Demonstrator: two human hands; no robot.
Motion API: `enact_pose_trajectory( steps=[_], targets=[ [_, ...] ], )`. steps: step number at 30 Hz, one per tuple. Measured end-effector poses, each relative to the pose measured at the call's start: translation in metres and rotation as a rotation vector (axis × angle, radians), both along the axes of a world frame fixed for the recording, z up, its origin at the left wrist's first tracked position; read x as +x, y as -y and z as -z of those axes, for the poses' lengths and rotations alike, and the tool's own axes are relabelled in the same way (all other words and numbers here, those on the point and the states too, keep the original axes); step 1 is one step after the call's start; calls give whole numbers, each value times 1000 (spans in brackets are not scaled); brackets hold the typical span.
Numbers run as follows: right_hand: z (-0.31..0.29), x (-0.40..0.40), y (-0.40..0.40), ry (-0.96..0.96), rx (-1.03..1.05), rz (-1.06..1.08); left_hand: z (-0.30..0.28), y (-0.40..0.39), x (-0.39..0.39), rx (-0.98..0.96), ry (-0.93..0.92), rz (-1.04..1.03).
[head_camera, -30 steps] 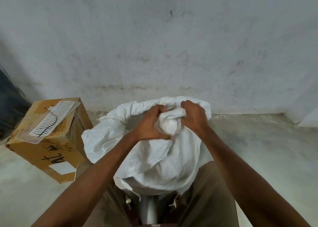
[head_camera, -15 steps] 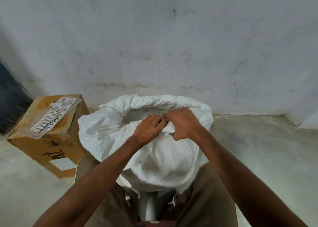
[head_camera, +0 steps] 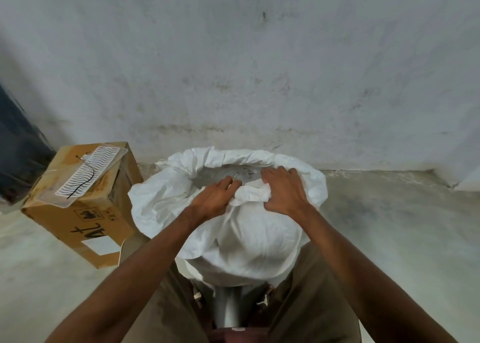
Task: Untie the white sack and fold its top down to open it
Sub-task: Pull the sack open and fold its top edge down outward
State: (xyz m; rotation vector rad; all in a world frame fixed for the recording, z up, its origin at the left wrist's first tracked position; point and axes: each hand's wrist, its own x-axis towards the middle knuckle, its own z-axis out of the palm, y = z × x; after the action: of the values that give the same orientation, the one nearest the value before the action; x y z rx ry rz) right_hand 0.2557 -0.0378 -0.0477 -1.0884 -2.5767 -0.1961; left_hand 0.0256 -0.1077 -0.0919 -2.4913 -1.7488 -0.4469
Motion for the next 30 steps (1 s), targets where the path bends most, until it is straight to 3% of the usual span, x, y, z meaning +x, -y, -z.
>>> enact_pose_trajectory(
  steps=[2, 4, 8, 12, 18, 23, 27, 29, 30],
  targets=[
    [-15, 0, 6, 220, -231, -4, -1, 0, -3, -7, 10, 36],
    [-23, -5, 12, 285, -381, 10, -10, -2, -2, -61, 36, 72],
    [-24, -24, 17, 189, -142, -6, -48, -9, 6, -194, 44, 131],
    [-36, -28, 17, -47, -358, 35, -82, -12, 1, -224, 99, 96],
    [-50, -25, 23, -50, -250, -42, -104, 4, -1, -161, 36, -17],
    [-48, -13, 27, -7, -66, 4, -102, 27, 14, -196, 164, -98],
    [-28, -15, 35, 96, 93, -22, -89, 31, 27, -38, -85, -124],
    [-21, -16, 45, 115, 107, -34, -79, 32, 27, 58, -194, -135],
    [-21, -16, 46, 81, 1, -41, -74, 35, 25, 70, -234, -108]
  ],
)
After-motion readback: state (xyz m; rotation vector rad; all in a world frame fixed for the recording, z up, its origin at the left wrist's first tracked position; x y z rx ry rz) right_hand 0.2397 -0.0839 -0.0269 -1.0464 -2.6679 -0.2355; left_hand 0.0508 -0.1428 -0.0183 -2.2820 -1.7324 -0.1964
